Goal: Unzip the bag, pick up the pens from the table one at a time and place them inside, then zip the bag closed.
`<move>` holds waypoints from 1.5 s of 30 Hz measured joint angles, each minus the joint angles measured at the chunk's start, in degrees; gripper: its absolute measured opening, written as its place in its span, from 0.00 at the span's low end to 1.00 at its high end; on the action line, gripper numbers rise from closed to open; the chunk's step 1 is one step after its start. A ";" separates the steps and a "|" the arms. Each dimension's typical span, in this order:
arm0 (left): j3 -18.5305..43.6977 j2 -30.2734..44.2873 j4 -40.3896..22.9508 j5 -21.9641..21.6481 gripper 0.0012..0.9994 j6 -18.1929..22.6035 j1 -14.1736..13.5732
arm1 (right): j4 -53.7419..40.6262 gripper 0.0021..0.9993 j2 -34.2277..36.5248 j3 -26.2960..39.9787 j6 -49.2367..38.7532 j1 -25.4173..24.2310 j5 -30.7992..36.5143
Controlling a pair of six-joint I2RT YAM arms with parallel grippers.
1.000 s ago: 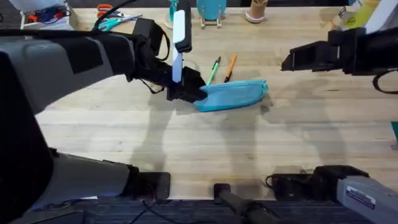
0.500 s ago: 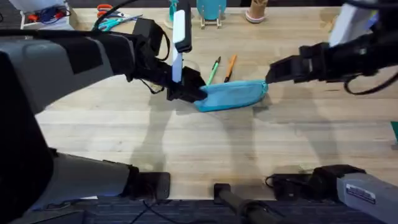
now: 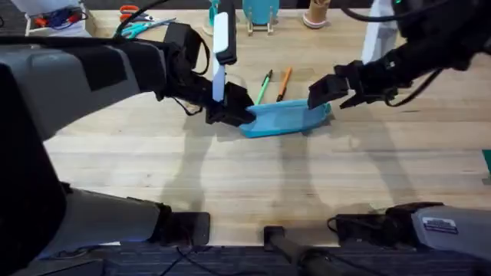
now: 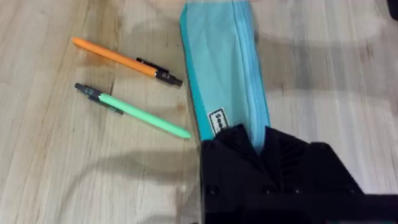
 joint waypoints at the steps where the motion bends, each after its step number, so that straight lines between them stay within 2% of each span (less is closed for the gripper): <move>1: 0.00 0.01 0.00 0.00 0.04 0.00 0.01 | 0.26 1.00 0.81 0.00 0.00 0.02 -0.01; 10: 0.00 0.01 0.00 0.00 0.04 0.00 -0.01 | 1.42 0.99 5.30 0.00 0.00 0.04 0.01; 19: 0.00 0.00 0.00 0.00 0.04 0.00 0.01 | 2.44 0.86 6.25 0.00 0.00 0.04 0.00; 26: 0.00 0.01 0.00 0.00 0.04 0.00 0.01 | 3.61 0.68 6.26 0.00 0.00 0.07 0.03; 32: 0.00 0.01 0.02 0.00 0.04 0.00 0.01 | 3.70 0.40 6.28 0.00 -0.02 0.04 0.23; 35: 0.00 0.01 0.02 0.00 0.04 0.00 0.00 | 3.68 0.31 6.25 0.00 -0.02 0.06 0.21; 41: 0.00 0.01 0.04 0.00 0.04 0.02 -0.01 | 2.13 0.26 6.25 0.00 -0.03 0.07 0.10; 45: 0.00 0.01 0.26 0.00 0.04 0.02 -0.01 | 0.08 0.15 6.26 0.00 -0.02 0.28 -0.21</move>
